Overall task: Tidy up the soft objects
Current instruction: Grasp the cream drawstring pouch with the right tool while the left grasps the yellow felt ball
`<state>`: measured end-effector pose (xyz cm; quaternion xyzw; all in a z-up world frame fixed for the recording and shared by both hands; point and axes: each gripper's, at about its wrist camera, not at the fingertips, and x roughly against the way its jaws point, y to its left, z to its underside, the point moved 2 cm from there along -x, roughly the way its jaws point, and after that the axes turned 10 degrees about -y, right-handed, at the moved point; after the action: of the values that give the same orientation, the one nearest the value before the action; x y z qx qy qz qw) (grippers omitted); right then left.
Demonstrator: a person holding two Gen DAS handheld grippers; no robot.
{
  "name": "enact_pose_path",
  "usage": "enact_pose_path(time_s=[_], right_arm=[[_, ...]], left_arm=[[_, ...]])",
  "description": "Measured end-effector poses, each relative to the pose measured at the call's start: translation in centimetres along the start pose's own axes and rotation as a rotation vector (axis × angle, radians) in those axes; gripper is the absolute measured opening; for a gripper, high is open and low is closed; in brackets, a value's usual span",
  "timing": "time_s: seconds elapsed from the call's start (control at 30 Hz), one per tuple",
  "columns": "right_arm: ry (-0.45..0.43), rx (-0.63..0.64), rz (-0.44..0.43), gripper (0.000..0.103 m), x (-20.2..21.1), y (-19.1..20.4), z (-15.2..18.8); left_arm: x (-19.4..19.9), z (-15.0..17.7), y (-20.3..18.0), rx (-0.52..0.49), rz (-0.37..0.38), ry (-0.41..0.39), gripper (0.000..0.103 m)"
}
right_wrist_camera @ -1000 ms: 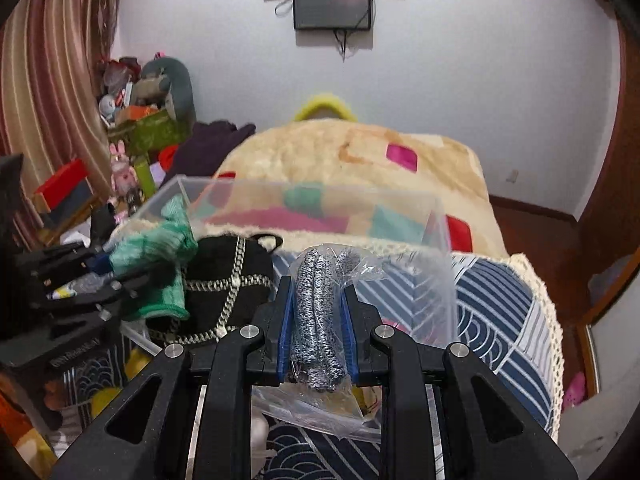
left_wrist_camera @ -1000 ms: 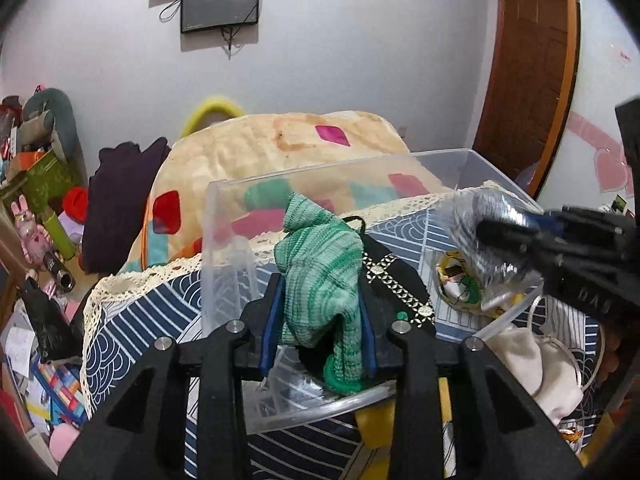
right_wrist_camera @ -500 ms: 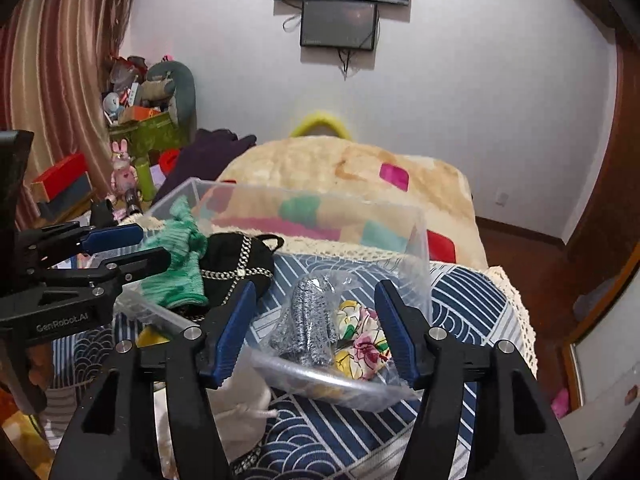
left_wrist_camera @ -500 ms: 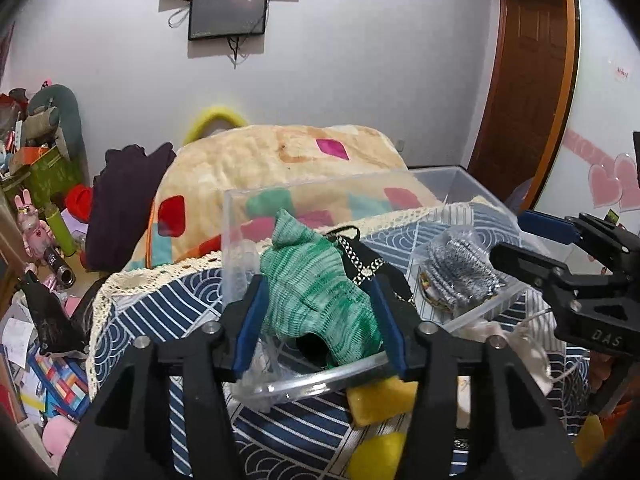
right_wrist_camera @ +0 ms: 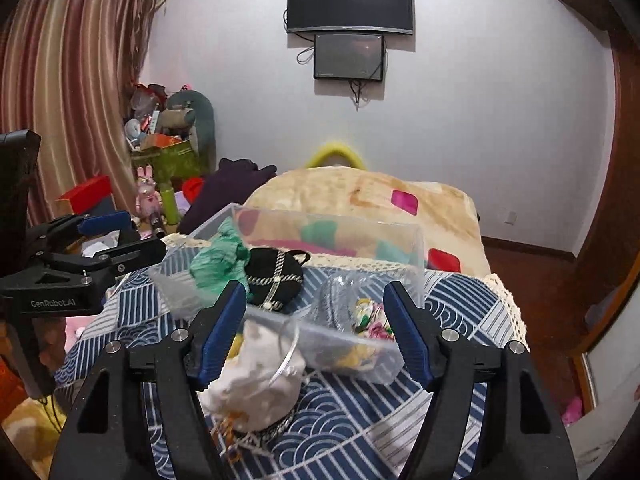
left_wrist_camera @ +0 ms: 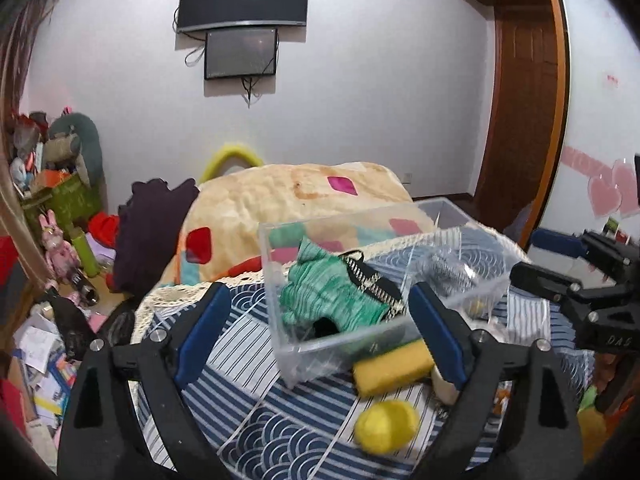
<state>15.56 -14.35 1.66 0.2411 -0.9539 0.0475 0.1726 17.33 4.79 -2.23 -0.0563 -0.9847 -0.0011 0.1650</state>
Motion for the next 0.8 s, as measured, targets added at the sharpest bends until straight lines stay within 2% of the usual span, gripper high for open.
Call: enact_pose_path(time_s=[0.17,0.5,0.63,0.8], right_arm=[[0.025,-0.011,-0.035,0.069,0.3,0.8,1.7],[0.128,-0.029,-0.09,0.069,-1.5,2.5,5.9],[0.157,-0.059,-0.13,0.069,-2.1,2.5,6.7],[0.183,-0.062,-0.149,0.069,-2.9,3.0,7.1]], left_arm=[[0.6,2.0,-0.6,-0.035,0.004,0.028,0.091],[0.2,7.2,-2.3,-0.061,0.045,0.137,0.091],[-0.4,8.6,-2.1,-0.006,0.087,0.182,0.078],[-0.9,9.0,-2.1,0.07,0.158,0.202,0.069]])
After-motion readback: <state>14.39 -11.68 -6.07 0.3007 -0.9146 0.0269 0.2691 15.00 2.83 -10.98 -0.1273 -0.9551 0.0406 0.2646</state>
